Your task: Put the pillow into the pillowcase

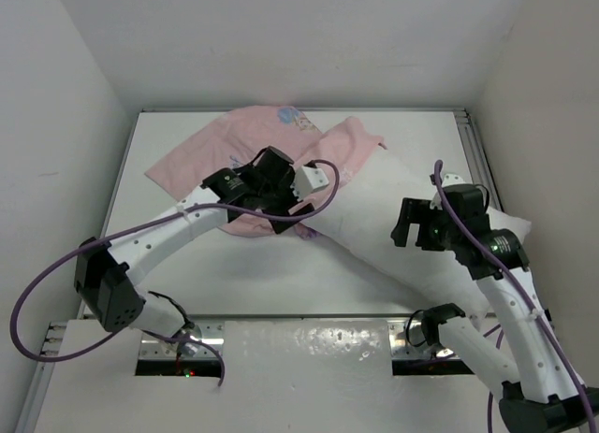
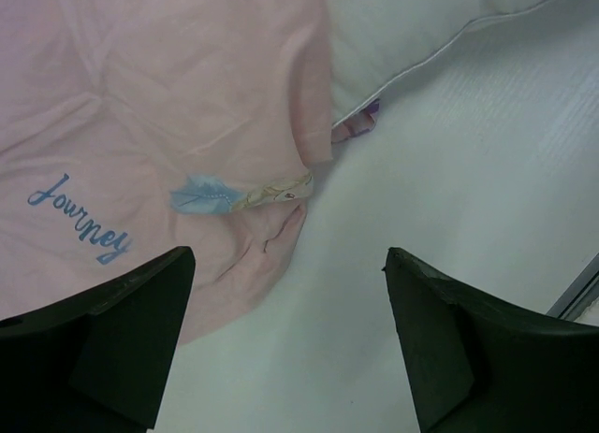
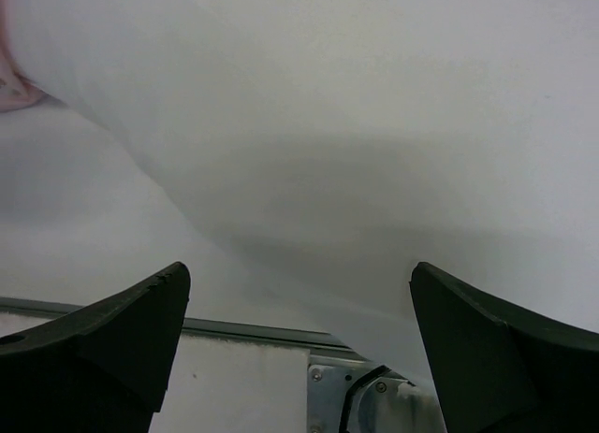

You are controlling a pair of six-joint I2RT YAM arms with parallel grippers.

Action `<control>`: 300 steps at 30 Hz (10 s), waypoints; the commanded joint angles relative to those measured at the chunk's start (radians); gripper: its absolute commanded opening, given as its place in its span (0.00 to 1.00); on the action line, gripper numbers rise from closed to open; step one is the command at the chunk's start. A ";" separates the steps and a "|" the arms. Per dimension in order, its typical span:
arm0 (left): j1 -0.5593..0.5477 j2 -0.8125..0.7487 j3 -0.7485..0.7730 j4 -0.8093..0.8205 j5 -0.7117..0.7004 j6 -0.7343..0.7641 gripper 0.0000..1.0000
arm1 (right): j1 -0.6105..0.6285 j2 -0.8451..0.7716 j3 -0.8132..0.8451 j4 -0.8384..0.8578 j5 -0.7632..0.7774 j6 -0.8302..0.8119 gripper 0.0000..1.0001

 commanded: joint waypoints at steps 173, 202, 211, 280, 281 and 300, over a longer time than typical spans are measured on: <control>-0.084 0.302 0.418 0.030 0.612 0.065 0.00 | 0.223 0.301 -0.290 1.212 0.617 0.723 0.00; 0.042 0.539 0.647 0.285 0.059 -0.168 0.81 | -0.142 0.576 0.354 0.347 -0.081 -0.054 0.90; 0.056 0.709 0.713 0.298 0.148 -0.254 0.83 | -0.239 1.006 0.561 0.383 -0.362 -0.211 0.99; -0.119 0.500 0.843 -0.001 0.604 0.069 0.00 | 0.341 0.155 -0.302 1.253 0.511 0.430 0.00; -0.122 0.490 0.839 -0.035 0.657 0.120 0.00 | 0.323 0.167 -0.273 1.280 0.508 0.418 0.00; 0.042 0.240 0.437 0.084 0.113 0.027 1.00 | -0.053 0.367 0.138 0.535 0.163 0.085 0.99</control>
